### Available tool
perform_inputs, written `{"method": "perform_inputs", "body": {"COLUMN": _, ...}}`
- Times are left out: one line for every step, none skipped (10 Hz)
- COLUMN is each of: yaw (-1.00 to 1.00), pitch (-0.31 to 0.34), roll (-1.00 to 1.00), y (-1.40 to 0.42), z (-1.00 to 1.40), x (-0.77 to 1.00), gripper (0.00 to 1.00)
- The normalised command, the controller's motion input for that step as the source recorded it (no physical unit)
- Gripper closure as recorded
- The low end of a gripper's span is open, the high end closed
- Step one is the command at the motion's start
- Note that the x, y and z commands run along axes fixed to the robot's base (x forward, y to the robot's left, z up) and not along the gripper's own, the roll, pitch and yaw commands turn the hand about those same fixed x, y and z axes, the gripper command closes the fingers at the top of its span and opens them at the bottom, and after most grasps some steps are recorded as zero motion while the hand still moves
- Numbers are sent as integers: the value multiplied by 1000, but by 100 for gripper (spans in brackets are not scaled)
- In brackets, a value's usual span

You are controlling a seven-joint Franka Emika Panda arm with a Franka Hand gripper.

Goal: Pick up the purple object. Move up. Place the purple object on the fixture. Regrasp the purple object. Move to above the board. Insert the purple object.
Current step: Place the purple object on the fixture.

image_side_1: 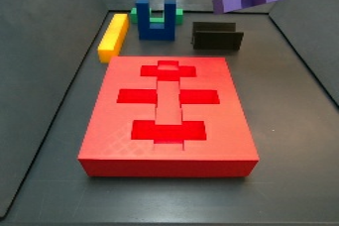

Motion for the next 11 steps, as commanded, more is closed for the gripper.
{"method": "perform_inputs", "body": {"yaw": -137, "pitch": 183, "roll": -417, "y": 223, "z": 94, "x": 266, "gripper": 100}}
{"method": "perform_inputs", "body": {"yaw": 0, "pitch": 617, "roll": -551, "y": 311, "z": 157, "x": 477, "gripper": 100}}
{"method": "perform_inputs", "body": {"yaw": 0, "pitch": 949, "roll": -366, "y": 189, "z": 180, "x": 557, "gripper": 100}}
{"method": "perform_inputs", "body": {"yaw": 9, "pitch": 1000, "roll": -314, "y": 180, "z": 151, "x": 509, "gripper": 100}}
{"method": "perform_inputs", "body": {"yaw": 14, "pitch": 1000, "roll": -240, "y": 177, "z": 40, "x": 497, "gripper": 100}}
{"method": "perform_inputs", "body": {"yaw": 17, "pitch": 934, "roll": -329, "y": 111, "z": -6, "x": 609, "gripper": 100}}
{"method": "perform_inputs", "body": {"yaw": 0, "pitch": 817, "roll": -471, "y": 214, "z": -60, "x": 617, "gripper": 100}}
{"method": "perform_inputs", "body": {"yaw": 0, "pitch": 683, "roll": -409, "y": 400, "z": -274, "x": 577, "gripper": 100}}
{"method": "perform_inputs", "body": {"yaw": -71, "pitch": 694, "roll": -29, "y": 446, "z": -426, "x": 626, "gripper": 100}}
{"method": "perform_inputs", "body": {"yaw": 0, "pitch": 526, "roll": -629, "y": 486, "z": -234, "x": 557, "gripper": 100}}
{"method": "perform_inputs", "body": {"yaw": 0, "pitch": 440, "roll": -934, "y": 371, "z": -106, "x": 511, "gripper": 100}}
